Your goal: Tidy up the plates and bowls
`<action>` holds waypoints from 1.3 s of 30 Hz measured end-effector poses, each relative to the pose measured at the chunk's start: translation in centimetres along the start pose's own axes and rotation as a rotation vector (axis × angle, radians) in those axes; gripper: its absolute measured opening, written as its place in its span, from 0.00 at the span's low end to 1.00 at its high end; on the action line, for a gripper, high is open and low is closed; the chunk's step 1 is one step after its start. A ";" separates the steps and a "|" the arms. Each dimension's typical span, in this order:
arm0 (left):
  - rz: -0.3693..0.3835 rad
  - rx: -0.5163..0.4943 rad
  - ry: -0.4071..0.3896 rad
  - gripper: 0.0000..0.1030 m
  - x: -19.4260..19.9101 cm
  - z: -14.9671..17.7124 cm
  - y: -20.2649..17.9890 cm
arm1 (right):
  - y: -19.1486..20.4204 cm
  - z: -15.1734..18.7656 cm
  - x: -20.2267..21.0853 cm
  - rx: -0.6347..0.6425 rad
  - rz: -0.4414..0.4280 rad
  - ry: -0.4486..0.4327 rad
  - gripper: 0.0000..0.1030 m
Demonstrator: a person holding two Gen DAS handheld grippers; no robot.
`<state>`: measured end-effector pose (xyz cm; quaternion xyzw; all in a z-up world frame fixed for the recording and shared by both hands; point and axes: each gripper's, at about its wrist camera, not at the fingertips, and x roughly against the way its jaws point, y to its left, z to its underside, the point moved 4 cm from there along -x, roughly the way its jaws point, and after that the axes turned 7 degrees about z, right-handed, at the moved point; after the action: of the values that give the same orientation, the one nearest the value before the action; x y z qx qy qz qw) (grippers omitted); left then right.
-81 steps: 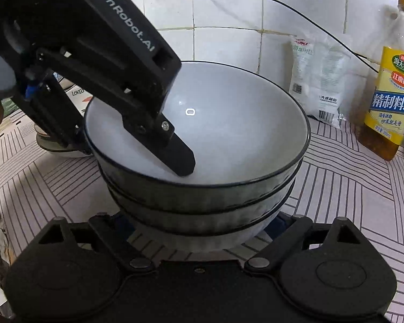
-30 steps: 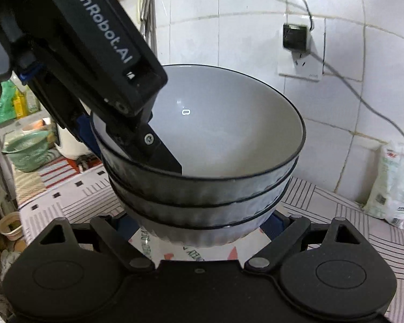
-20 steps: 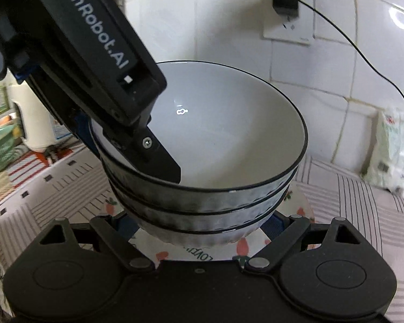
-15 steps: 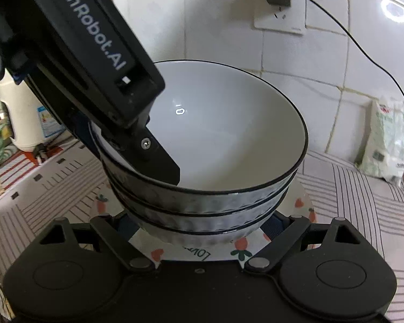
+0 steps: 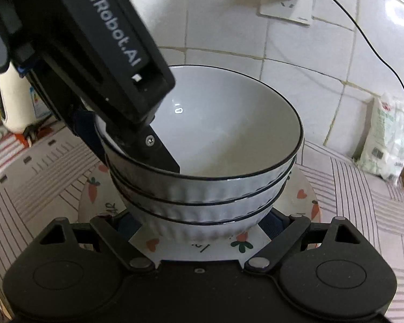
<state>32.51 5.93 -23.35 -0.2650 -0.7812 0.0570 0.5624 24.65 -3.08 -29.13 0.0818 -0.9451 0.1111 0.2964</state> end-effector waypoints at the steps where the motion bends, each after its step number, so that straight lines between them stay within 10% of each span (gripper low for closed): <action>1: -0.003 -0.002 -0.006 0.44 0.0 0.0 0.0 | -0.2 0.2 0.0 -0.010 -0.004 -0.009 0.90; 18: -0.262 0.007 -0.290 0.62 6.4 1.4 -4.0 | -5.1 -1.0 9.1 -0.063 -0.089 0.035 0.94; 39: -0.467 -0.014 -0.483 0.95 15.0 9.0 -11.1 | -11.9 -3.0 18.0 -0.178 0.106 0.155 0.97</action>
<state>17.09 5.50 -9.57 -0.0612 -0.9320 -0.0176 0.3569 14.32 -15.39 -14.38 -0.0035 -0.9284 0.0484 0.3684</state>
